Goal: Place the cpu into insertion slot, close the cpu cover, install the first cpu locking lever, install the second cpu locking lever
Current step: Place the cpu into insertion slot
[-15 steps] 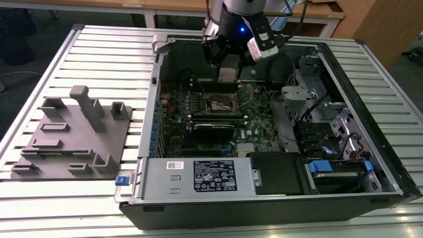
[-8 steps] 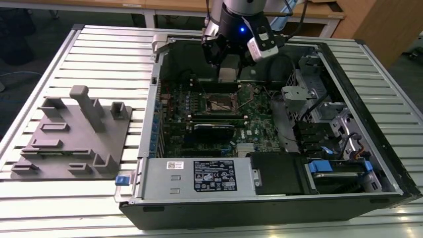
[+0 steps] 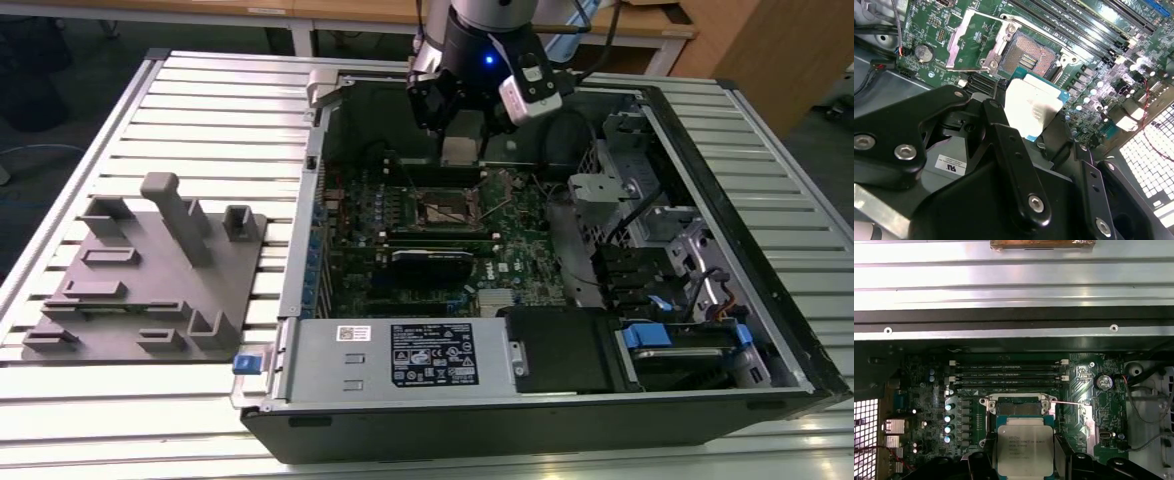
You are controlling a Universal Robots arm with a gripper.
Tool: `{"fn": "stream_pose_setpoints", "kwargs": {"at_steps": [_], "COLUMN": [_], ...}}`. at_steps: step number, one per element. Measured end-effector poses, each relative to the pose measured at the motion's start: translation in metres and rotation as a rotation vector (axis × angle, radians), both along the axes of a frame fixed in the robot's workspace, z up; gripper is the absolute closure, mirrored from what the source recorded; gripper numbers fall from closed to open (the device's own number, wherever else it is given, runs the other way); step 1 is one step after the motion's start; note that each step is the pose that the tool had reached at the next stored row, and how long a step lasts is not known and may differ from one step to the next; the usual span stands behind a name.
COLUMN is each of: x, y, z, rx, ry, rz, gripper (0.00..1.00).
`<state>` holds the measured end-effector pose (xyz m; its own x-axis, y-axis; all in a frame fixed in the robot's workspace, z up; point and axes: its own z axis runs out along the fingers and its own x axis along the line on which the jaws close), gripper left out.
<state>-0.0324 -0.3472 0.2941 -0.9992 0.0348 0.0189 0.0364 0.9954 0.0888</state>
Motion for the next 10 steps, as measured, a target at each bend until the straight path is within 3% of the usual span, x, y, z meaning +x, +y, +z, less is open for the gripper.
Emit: {"fn": "stream_pose_setpoints", "kwargs": {"at_steps": [2, 8, 10], "x": [0.0, 0.0, 0.0], "y": [0.0, 0.0, 0.0], "z": [-0.0002, -0.0002, -0.0008], "rx": [0.0001, 0.0, 0.0001], "ry": [0.0001, 0.0, 0.0], "rz": [-0.02, -0.024, -0.048], "gripper": [0.46, 0.46, 0.46]}}
